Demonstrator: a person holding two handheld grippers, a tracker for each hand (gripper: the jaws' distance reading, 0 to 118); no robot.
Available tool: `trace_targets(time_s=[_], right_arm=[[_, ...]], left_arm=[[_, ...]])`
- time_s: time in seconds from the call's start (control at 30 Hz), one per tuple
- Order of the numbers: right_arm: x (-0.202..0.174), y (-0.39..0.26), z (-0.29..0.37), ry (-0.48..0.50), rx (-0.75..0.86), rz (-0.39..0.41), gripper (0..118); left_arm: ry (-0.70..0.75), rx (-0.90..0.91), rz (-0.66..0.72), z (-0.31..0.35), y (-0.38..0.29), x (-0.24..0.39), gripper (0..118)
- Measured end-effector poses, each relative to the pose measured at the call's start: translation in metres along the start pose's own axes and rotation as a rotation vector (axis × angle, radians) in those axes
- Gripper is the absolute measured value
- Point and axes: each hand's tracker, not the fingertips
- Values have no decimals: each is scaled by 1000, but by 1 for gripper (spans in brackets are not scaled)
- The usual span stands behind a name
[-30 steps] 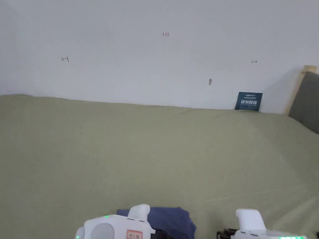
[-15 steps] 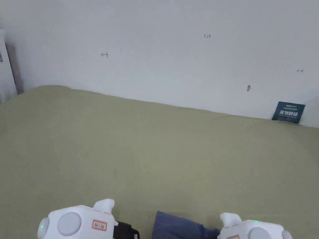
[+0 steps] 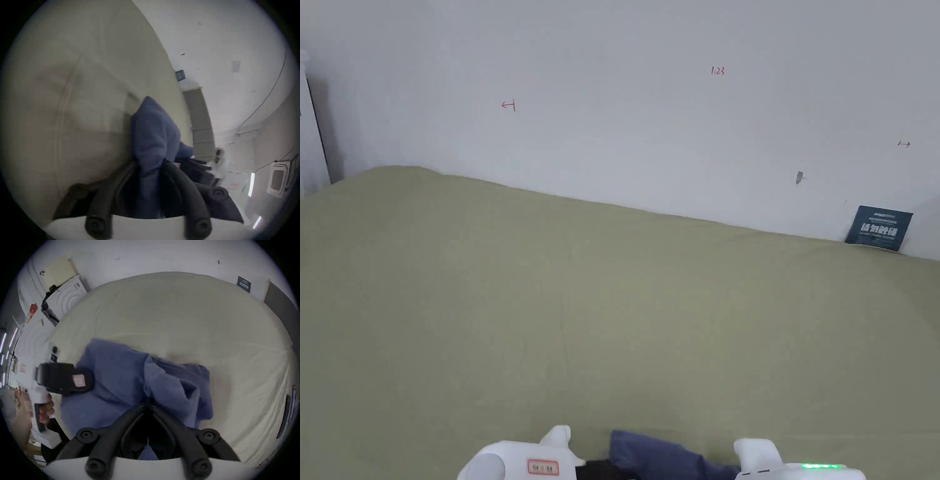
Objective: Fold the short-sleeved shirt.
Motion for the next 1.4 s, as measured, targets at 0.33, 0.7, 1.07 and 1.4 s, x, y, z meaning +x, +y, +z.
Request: trace_targets(time_s=[0.33,0.7,1.07,1.4], right_arm=[[-46,17,13,-17,118,8,0],[-268,97,-31,-112,195,-83,1],[-386,110,-90,3,158,-93,1],[-369,114,-83,-36,133,-90,1]], left_arm=[[37,-30,-151,67,62,-5,20],[395,27,-241,272,179,-73,20],[809,54,-194,458,251,-174,20],[968,325,-270,491,229,-109,36]])
